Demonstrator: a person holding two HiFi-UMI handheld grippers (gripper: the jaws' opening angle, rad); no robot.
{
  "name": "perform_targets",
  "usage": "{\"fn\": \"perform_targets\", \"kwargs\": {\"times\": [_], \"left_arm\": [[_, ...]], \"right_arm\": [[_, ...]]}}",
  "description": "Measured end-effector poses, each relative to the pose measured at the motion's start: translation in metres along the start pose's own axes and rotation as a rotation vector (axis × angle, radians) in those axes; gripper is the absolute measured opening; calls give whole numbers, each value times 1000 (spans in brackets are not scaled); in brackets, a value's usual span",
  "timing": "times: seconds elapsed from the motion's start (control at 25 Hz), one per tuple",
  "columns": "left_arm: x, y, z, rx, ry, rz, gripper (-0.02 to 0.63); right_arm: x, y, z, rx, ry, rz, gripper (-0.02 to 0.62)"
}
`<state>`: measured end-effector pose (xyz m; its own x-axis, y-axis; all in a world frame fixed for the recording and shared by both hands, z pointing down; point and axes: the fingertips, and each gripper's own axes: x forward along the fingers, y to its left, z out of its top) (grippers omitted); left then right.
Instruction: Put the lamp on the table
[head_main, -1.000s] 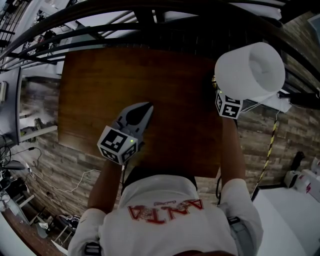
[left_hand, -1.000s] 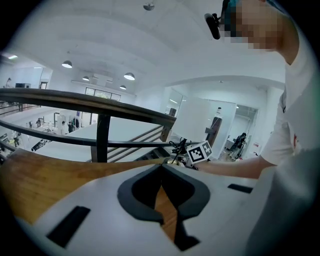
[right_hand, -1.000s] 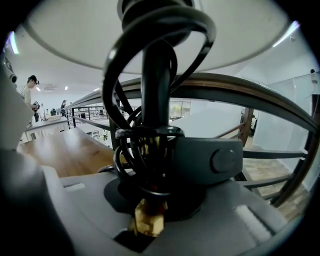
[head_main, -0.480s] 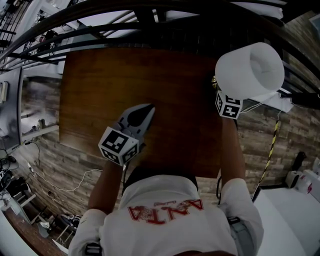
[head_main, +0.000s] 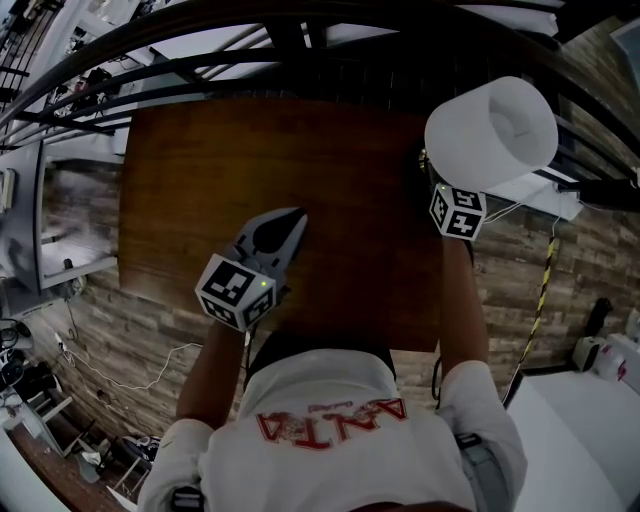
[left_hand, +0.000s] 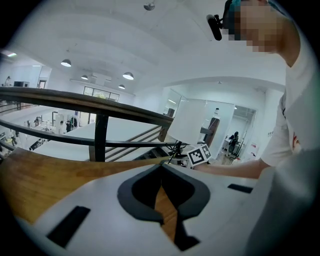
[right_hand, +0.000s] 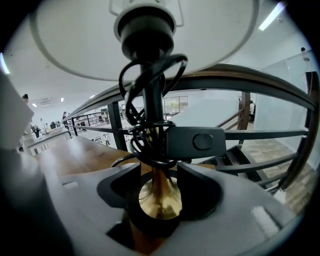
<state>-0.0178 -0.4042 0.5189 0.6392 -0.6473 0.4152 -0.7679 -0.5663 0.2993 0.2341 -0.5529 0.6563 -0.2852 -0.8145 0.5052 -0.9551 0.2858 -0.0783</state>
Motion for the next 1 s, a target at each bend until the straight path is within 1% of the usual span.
{"fn": "perform_targets", "kwargs": {"times": [0.12, 0.2, 0.4, 0.52, 0.6, 0.8, 0.88, 1.0], "left_arm": [[-7, -4, 2, 6, -10, -5, 9], [-13, -5, 4, 12, -18, -9, 9], [-30, -5, 7, 22, -33, -24, 9], [-41, -10, 10, 27, -48, -34, 9], [-48, -13, 13, 30, -62, -42, 9], [-69, -24, 22, 47, -115, -69, 9], [-81, -29, 27, 57, -148, -72, 9], [-98, -39, 34, 72, -188, -81, 10]], "right_arm": [[-16, 5, -8, -4, 5, 1, 212], [-27, 7, -13, 5, 5, -9, 213], [-51, 20, -19, 49, 6, -20, 215], [-74, 30, -16, 99, -13, -14, 212], [-90, 42, -8, 115, -31, -2, 202], [-132, 75, 17, 88, -82, 3, 152], [-152, 86, 21, 94, -102, 0, 123], [-184, 102, 22, 109, -127, -5, 100]]}}
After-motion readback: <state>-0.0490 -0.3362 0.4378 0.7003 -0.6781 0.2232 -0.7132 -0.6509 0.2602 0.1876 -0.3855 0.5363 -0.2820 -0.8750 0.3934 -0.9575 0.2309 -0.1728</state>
